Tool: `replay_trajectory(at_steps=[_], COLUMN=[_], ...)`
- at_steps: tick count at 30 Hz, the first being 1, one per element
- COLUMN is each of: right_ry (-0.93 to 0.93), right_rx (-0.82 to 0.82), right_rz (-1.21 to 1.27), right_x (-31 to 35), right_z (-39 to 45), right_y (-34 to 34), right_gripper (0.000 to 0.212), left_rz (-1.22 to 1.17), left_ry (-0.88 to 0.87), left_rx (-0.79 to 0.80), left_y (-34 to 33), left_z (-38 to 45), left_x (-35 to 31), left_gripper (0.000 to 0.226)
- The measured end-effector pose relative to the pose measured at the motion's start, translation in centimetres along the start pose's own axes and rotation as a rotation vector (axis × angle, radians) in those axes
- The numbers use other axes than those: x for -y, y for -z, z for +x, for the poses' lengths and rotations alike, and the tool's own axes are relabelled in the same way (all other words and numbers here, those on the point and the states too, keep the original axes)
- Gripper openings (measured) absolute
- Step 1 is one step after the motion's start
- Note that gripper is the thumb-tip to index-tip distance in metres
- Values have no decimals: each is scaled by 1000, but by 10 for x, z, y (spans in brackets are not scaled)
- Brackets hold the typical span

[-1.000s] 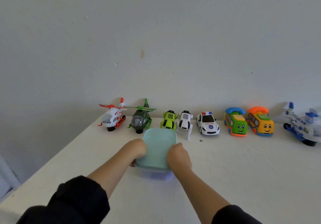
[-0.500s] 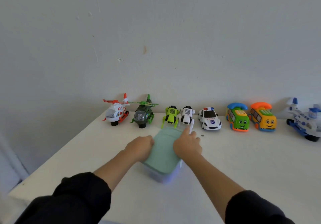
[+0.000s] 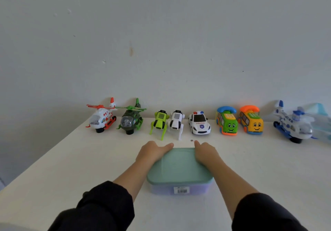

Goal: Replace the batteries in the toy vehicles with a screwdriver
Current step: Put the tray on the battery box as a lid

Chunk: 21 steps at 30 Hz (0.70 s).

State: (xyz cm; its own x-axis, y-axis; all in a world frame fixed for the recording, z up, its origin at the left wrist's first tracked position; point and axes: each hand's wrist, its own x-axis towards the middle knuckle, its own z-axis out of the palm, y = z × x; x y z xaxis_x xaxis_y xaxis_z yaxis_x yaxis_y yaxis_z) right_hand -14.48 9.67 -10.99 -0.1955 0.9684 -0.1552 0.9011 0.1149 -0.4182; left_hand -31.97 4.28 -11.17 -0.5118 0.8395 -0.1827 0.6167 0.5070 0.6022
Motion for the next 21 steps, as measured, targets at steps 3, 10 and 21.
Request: replay_trajectory(at_steps=[3, 10, 21], right_ry=[9, -67, -256], right_rx=[-47, -103, -164], right_rz=[-11, 36, -18], right_x=[-1, -27, -109], right_z=[3, 12, -13], right_y=[-5, 10, 53], right_gripper=[37, 42, 66], left_rz=[47, 105, 100], left_ry=[-19, -109, -229], left_rx=[-7, -18, -71], left_y=[2, -16, -95], left_z=[-4, -32, -54], left_x=[-2, -9, -83], left_gripper=[62, 50, 44])
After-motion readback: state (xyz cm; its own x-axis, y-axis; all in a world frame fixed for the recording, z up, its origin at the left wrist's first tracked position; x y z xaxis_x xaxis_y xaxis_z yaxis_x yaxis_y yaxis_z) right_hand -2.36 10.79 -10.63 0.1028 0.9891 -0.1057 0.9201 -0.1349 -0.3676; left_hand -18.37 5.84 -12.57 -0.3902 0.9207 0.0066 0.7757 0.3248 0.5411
